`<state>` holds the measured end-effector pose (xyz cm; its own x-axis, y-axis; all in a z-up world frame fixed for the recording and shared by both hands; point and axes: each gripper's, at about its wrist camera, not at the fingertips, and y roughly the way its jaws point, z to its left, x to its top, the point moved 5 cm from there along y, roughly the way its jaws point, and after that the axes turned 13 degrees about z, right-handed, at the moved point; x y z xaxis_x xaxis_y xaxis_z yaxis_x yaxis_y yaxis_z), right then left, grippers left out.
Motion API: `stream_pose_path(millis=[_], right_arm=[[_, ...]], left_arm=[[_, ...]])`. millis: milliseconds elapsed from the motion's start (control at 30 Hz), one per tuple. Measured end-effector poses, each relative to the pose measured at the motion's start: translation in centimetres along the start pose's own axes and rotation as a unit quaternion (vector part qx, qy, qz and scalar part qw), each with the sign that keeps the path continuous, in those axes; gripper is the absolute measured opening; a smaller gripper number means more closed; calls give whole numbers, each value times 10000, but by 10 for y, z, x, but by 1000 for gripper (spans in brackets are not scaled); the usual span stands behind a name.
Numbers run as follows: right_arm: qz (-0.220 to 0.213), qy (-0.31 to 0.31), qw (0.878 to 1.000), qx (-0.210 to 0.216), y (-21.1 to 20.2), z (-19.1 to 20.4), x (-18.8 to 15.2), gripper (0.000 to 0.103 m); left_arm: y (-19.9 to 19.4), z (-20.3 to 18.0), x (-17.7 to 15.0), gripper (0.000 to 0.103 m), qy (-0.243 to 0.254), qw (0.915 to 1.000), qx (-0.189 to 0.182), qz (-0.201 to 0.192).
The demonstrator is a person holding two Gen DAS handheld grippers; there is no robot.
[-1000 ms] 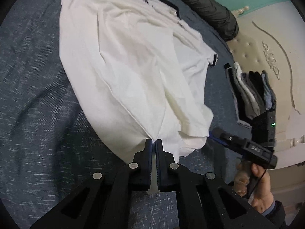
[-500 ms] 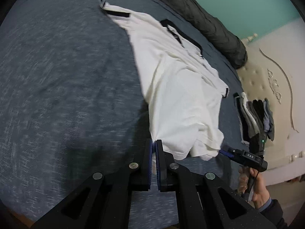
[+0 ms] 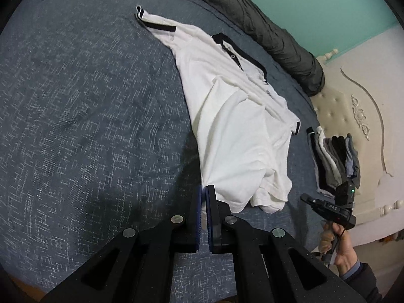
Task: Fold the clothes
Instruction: 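Hold the hem with the left tool while the right tool grasps the hem beside it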
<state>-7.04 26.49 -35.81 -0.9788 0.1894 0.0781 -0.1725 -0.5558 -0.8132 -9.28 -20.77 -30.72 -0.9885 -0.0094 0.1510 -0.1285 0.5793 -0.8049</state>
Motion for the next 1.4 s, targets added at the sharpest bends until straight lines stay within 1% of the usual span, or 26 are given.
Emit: stream_pose_path(millis=[100,133,167,200,233,267,400,467,567,600,633,667,700,800,900,1033,1167,1200,1267,1333,1400], right_arm=[[14,-90,10000,24,-11,0,2,0],[112,-27,9999,101,-8,-1,3,2],[217,73,9997,53,-3,-4,3,6],[307,153,9994,-65,4,-6,2,12],[362,163,9991,-153,11,-5,0,29],[409,151,9989,-174,17,-4,-1,39],[521,260,9982,-122,39,-4,-3,39],[547,264,9981,-91,48,-2,-1,39],[474,187,9987,-40,56,3,2,39],[428,185,9989,49,57,5,3,38],[414,182,9989,124,59,7,4,28],[421,155,9990,88,61,8,4,9],[425,127,9990,53,62,10,3,3],[346,0,9994,5,54,13,2,1],[124,-186,9998,6,28,19,4,1],[-208,-418,9989,-20,-23,26,5,1],[-319,-599,9977,-57,-66,42,4,1],[-275,-647,9975,-84,-75,46,2,1],[-183,-739,9970,-136,-92,53,-2,1],[-21,-751,9971,-127,-98,57,-7,1],[216,-733,9967,-257,-95,57,-10,1]], left_arm=[[-2,-1,2,3,25,10000,6,-11],[-2,-1,2,3,23,10000,5,-12],[-3,-1,2,3,17,10000,-8,-26],[-4,-1,3,3,12,10000,-20,-39],[-6,-1,3,3,6,10000,-30,-55],[-7,-2,2,3,-3,10000,-27,-86],[-15,5,4,3,-57,9999,7,-156],[-16,8,4,3,-78,9999,27,-150],[-16,8,3,3,-91,9998,28,-147],[-15,9,2,3,-96,9999,28,-137],[-15,9,2,3,-100,9999,29,-129],[-16,9,2,3,-101,9999,32,-133],[-16,9,1,3,-103,9998,36,-137],[-18,9,0,3,-102,9998,50,-152],[-23,9,-1,3,-96,9998,25,-181],[-33,4,-4,3,-45,9997,-5,-235],[-48,-9,-10,3,130,9996,-26,-266],[-50,-12,-12,3,174,9995,-22,-261],[-43,-10,-17,3,185,9997,28,-140],[-35,-8,-22,3,195,9998,77,-18],[-28,-5,-27,3,206,9997,127,103]])
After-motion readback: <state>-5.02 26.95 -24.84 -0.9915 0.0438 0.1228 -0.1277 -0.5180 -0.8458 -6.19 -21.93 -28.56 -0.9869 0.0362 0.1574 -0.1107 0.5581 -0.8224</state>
